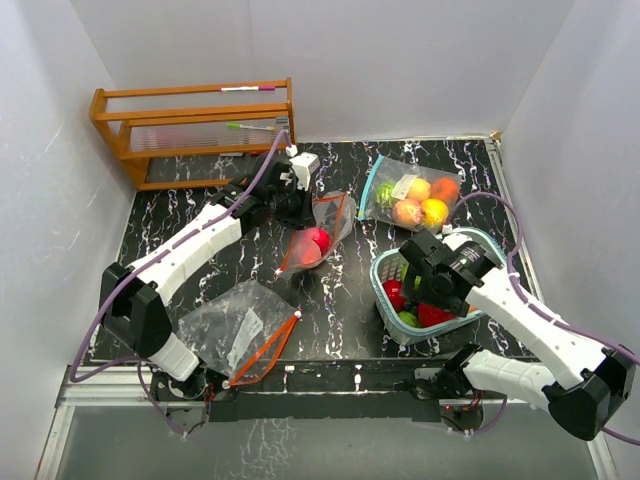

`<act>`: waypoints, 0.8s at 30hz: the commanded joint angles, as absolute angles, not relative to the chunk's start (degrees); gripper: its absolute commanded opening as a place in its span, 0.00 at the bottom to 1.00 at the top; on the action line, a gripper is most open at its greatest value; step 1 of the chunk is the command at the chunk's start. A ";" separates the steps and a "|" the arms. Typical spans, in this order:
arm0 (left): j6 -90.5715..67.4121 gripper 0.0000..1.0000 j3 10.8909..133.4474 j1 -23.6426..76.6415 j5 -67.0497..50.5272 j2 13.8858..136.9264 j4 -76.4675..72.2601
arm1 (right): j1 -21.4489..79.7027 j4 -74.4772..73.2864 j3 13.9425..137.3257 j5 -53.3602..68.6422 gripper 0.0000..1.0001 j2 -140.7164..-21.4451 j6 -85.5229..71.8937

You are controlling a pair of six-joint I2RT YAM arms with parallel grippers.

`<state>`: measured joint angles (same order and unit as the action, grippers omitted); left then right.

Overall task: Place the food in the zip-top bag and seal the zipper
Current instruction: Pick up the fake fruit from the bin.

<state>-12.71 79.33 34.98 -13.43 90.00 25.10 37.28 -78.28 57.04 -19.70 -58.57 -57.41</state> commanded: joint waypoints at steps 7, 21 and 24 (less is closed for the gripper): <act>-13.67 0.00 79.84 34.95 -16.56 86.62 23.64 | 35.36 -74.98 49.49 -21.90 0.88 -61.99 -55.37; -13.90 0.00 79.81 34.90 -16.41 86.07 23.81 | 35.35 -72.61 58.38 -26.31 0.39 -62.64 -51.33; -13.97 0.00 79.72 34.89 -16.13 86.13 23.66 | 35.39 -74.22 62.70 -27.75 0.33 -61.72 -51.16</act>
